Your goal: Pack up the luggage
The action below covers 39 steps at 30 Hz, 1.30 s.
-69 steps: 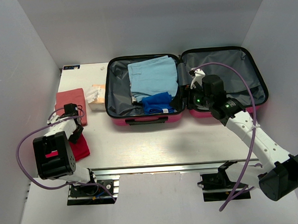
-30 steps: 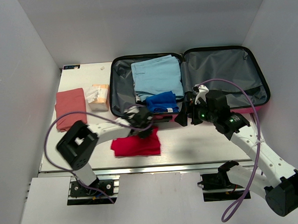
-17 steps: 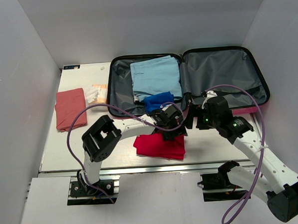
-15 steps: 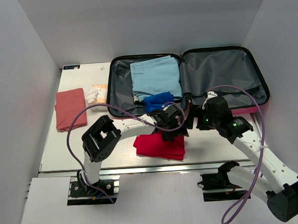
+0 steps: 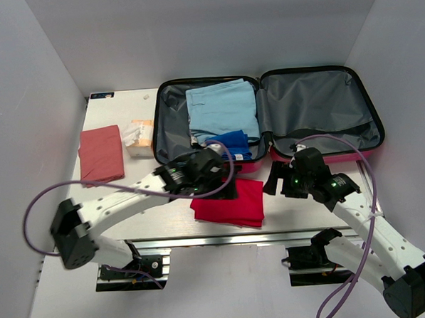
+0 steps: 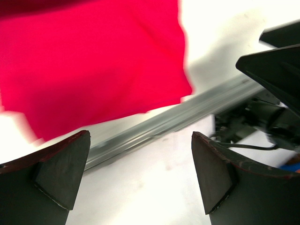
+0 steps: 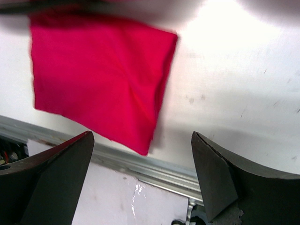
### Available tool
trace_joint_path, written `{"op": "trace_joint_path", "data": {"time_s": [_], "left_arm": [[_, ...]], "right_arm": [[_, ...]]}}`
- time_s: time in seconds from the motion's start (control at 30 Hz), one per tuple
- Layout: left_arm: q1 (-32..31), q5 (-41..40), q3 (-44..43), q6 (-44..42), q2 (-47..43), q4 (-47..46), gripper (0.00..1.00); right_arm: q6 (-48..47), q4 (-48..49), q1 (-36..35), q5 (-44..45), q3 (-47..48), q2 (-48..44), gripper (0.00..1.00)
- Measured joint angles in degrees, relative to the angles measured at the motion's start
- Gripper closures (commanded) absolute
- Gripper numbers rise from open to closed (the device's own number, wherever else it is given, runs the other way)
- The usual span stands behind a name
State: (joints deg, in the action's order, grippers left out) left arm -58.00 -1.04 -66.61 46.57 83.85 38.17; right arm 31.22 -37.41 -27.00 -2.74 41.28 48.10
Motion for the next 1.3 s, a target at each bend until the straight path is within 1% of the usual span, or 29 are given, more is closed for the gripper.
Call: {"op": "trace_joint_path", "data": {"time_s": [0.07, 0.17, 0.3, 0.47, 0.63, 0.77, 0.87, 0.9, 0.93, 1.0, 1.03, 1.07, 1.1, 1.13, 1.17, 1.23, 1.27, 1.3], "left_arm": [[0.5, -3.1, 2.8, -0.2, -6.2, 2.6, 0.02], [2.0, -7.1, 9.6, -0.3, -12.3, 3.3, 0.02], [5.2, -11.1, 19.5, -1.1, -15.5, 2.4, 0.02], [9.7, -11.8, 26.2, -3.2, -13.7, -4.6, 0.02], [12.5, -8.7, 27.8, -5.7, -8.2, -13.0, 0.02], [14.4, -5.1, 28.8, -8.2, -5.7, -19.4, 0.02], [15.4, -2.9, 28.5, -9.9, -2.7, -23.3, 0.02], [15.6, -2.1, 28.5, -10.4, -2.2, -24.7, 0.04], [15.7, -1.4, 28.3, -10.8, -1.6, -25.6, 0.1], [15.9, -0.1, 28.2, -11.5, -0.7, -27.6, 0.19], [16.0, 0.7, 28.2, -11.8, -0.3, -28.3, 0.29], [16.0, 1.4, 28.2, -12.0, 0.0, -28.9, 0.36], [16.0, 2.5, 28.4, -12.2, 0.3, -29.6, 0.42], [16.0, 3.5, 28.5, -12.3, 0.6, -30.1, 0.47], [16.0, 4.7, 28.6, -12.7, 0.8, -30.4, 0.57], [15.7, 7.0, 28.6, -12.9, 1.6, -30.3, 0.67], [15.6, 8.2, 28.7, -12.9, 1.7, -30.5, 0.76], [15.5, 9.2, 28.9, -12.7, 1.7, -31.1, 0.8]], "right_arm": [[0.6, -0.2, -0.2, -1.1, -2.4, 0.0, 0.11], [1.7, 0.5, -0.8, -2.9, -5.4, 0.1, 0.11], [3.0, 4.0, -2.6, -4.9, -8.5, 2.6, 0.11], [4.4, 9.6, -5.6, -5.8, -9.3, 9.1, 0.11], [7.0, 12.8, -7.9, -6.0, -9.6, 13.4, 0.12], [8.4, 13.2, -8.9, -5.5, -9.9, 15.8, 0.12], [9.1, 13.4, -9.5, -4.9, -9.9, 19.4, 0.14], [9.4, 13.5, -9.5, -4.8, -9.9, 20.4, 0.14], [9.8, 13.8, -9.5, -5.0, -9.6, 21.0, 0.15], [10.2, 14.5, -9.5, -4.9, -9.2, 21.9, 0.24], [10.3, 15.0, -9.5, -4.9, -9.0, 22.6, 0.28], [10.4, 15.2, -9.5, -4.8, -8.8, 23.2, 0.37], [10.2, 15.4, -9.5, -4.9, -8.5, 23.9, 0.42], [10.1, 15.7, -9.5, -4.8, -8.4, 24.5, 0.47], [10.2, 15.9, -9.5, -4.8, -8.4, 24.9, 0.6], [9.9, 15.9, -9.5, -4.6, -8.4, 25.1, 0.69], [9.7, 16.0, -9.5, -4.5, -8.4, 25.0, 0.78], [9.4, 16.1, -9.5, -4.4, -8.4, 24.8, 0.8]]}}
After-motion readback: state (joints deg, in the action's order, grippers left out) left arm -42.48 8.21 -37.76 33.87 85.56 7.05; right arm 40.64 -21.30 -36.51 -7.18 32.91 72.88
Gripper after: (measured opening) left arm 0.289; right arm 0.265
